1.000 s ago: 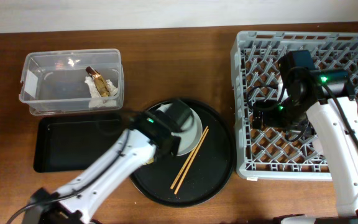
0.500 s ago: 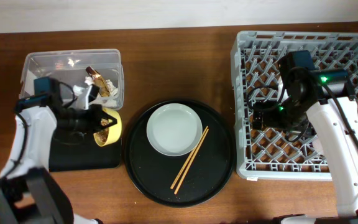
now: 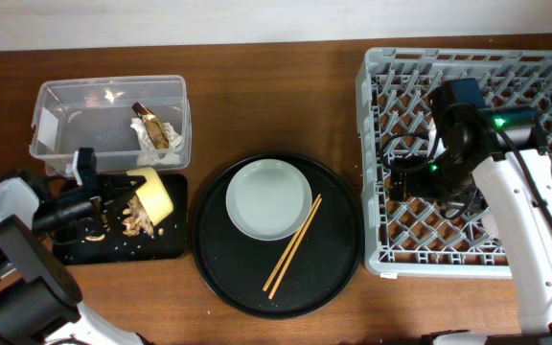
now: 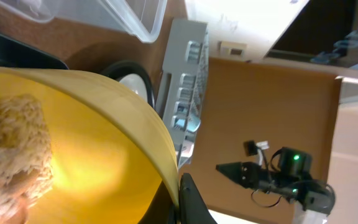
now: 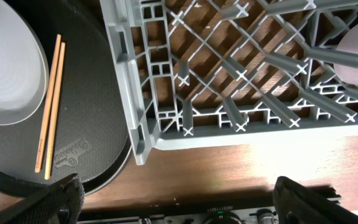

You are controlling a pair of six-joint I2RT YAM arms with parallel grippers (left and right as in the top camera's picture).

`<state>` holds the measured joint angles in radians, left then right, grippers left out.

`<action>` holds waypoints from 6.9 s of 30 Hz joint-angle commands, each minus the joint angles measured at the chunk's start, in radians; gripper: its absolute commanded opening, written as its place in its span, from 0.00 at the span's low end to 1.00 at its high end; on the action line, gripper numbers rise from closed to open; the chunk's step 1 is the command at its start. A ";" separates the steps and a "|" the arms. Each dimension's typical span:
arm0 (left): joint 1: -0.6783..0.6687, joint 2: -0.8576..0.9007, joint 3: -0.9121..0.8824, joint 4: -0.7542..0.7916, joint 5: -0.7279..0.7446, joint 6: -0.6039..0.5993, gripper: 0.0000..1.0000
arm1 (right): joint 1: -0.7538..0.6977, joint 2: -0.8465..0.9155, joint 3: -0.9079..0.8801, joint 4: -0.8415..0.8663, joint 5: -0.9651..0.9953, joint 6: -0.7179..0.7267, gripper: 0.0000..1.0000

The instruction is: Sort waste into correct bins and load items into the dishwasher rack

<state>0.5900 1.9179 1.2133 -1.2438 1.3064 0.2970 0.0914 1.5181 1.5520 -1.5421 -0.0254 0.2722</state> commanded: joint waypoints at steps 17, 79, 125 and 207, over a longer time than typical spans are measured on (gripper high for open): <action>0.096 0.005 -0.001 -0.199 0.190 0.402 0.00 | -0.001 0.002 -0.006 -0.011 0.020 -0.006 0.98; -0.587 -0.340 0.327 -0.045 -1.120 -0.380 0.85 | 0.298 0.180 -0.006 0.435 -0.207 -0.045 0.95; -0.554 -0.340 0.327 0.034 -1.120 -0.380 0.87 | -0.417 0.625 0.174 1.269 1.200 -0.298 0.04; -0.552 -0.340 0.325 0.001 -1.147 -0.379 0.99 | -0.085 0.426 0.179 0.651 0.987 -0.076 0.04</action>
<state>0.0322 1.5799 1.5352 -1.2449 0.1665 -0.0803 0.0124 1.8900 1.7313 -0.8669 0.9302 0.1844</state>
